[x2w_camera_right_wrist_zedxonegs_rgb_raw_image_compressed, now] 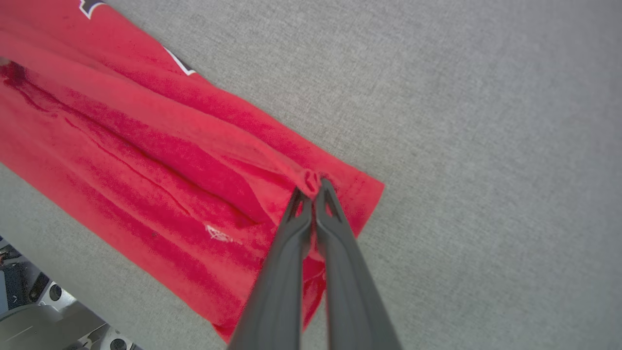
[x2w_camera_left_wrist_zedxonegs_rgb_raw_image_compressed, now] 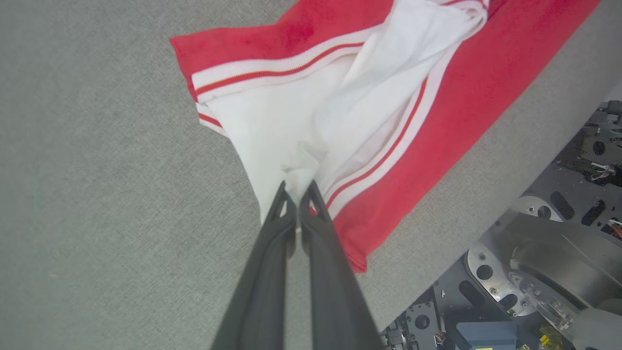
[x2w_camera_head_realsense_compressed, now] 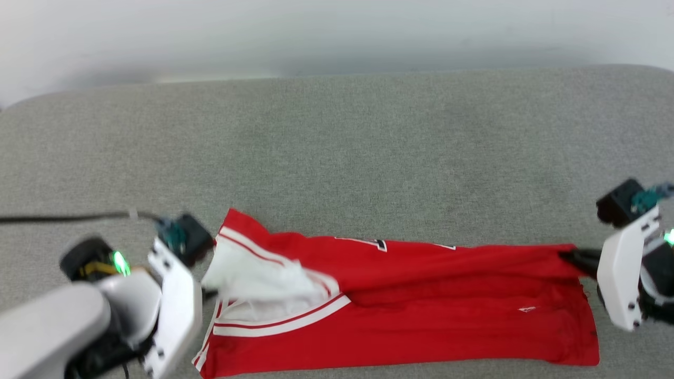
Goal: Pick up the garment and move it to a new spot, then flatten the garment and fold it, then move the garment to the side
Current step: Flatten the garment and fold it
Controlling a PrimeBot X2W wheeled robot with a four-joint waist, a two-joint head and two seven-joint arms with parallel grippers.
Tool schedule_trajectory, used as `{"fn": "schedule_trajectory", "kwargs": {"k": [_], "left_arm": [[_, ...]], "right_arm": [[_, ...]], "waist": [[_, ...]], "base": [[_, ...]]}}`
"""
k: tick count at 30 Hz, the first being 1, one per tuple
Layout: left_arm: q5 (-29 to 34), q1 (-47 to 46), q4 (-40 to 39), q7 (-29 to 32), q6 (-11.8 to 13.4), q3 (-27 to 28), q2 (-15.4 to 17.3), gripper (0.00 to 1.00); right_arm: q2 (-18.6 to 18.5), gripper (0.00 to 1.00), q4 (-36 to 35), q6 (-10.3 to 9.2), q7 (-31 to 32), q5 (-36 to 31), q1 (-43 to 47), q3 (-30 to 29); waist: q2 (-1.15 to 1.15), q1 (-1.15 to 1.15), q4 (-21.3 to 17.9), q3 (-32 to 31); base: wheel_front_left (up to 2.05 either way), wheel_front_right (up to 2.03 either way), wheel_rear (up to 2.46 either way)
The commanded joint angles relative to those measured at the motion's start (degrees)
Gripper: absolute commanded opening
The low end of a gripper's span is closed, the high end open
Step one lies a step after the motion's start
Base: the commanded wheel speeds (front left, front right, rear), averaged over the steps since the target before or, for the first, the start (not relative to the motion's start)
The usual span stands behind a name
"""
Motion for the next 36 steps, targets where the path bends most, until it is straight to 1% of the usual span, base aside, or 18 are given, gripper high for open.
{"fn": "schedule_trajectory", "kwargs": {"k": [1,3,6,9,14,15,16,17,19,21,23,25,28,31,36], "left_arm": [[-0.54,2.20,-0.67,-0.78,0.87,-0.28,0.29,0.00],[-0.99,5.39,-1.17,-1.95,1.99,-0.61,0.39,0.00],[-1.09,9.34,-1.11,-3.43,3.07,-0.96,-0.73,0.00],[-1.72,12.14,0.23,-4.72,3.59,-1.09,-2.36,0.00],[-2.26,14.43,4.65,-6.90,3.31,-0.95,-5.36,0.00],[-2.35,14.60,5.55,-7.53,3.26,-0.74,-5.82,0.28],[-1.69,14.55,6.07,-8.22,3.12,-0.76,-6.10,1.00],[-1.55,14.58,6.62,-8.81,3.19,-0.66,-6.26,1.00],[-0.90,14.57,6.88,-10.14,3.54,-0.34,-6.13,1.00],[0.40,14.14,6.16,-11.77,4.46,0.28,-5.32,1.00],[0.64,14.27,4.57,-14.23,5.95,1.64,-4.74,1.00],[1.44,14.77,2.99,-17.35,8.17,3.09,-3.90,1.00],[3.65,15.47,1.23,-22.80,12.38,5.21,-3.07,1.00],[5.54,16.13,0.98,-29.19,17.15,7.78,-3.57,1.00],[7.63,19.15,1.94,-40.34,25.65,11.95,-5.28,1.00]], "right_arm": [[-0.26,0.00,-0.20,-0.04,-0.93,0.27,1.81,0.08],[-0.18,0.00,-0.26,-0.04,-1.90,0.57,3.85,0.09],[0.38,0.00,0.41,-0.04,-2.25,0.32,6.61,0.29],[1.41,0.00,1.66,-0.04,-2.24,0.28,8.86,0.25],[3.75,0.00,4.46,-0.04,-2.38,-0.52,11.21,0.29],[4.16,0.00,4.98,-0.04,-2.62,-0.66,11.44,0.18],[4.49,0.16,5.57,-0.05,-3.13,-0.80,11.45,-0.24],[4.90,1.00,5.87,-0.07,-3.60,-0.81,11.29,-0.74],[5.20,1.00,5.30,-0.07,-4.37,-0.77,11.08,-1.43],[4.83,1.00,4.04,-0.06,-5.36,-0.56,11.09,-2.39],[3.92,1.00,2.31,-0.05,-6.84,-0.94,11.05,-3.64],[3.40,1.00,0.55,-0.05,-8.55,-0.72,11.31,-5.55],[2.56,1.00,-1.65,-0.05,-11.37,-0.77,12.38,-9.44],[2.12,1.00,-2.20,-0.05,-14.07,-1.19,13.83,-14.08],[3.86,1.00,1.12,-0.05,-16.51,-1.26,17.78,-22.19]], "waist": [[0.00,0.01,0.10,-0.46],[0.00,0.01,0.13,-0.66],[0.00,0.01,0.24,-0.59],[0.00,0.01,0.53,-0.08],[0.00,0.01,0.63,1.00],[0.00,0.01,0.65,1.03],[0.00,0.01,0.63,0.98],[0.00,0.01,0.57,0.85],[0.00,0.01,0.43,0.29],[0.00,0.01,0.28,-0.36],[0.00,0.01,0.18,-1.14],[0.00,0.01,0.05,-1.70],[0.00,0.01,-0.01,-2.20],[0.00,0.01,0.04,-2.31],[0.00,0.01,-0.04,-1.98]], "base": [[0.00,0.00,0.00],[0.00,0.00,0.00],[0.00,0.00,0.00],[0.00,0.00,0.00],[0.00,0.00,0.00],[0.00,0.00,0.00],[0.00,0.00,0.00],[0.00,0.00,0.00],[0.00,0.00,0.00],[0.00,0.00,0.00],[0.00,0.00,0.00],[0.00,0.00,0.00],[0.00,0.00,0.00],[0.00,0.00,0.00],[0.00,0.00,0.00]]}}
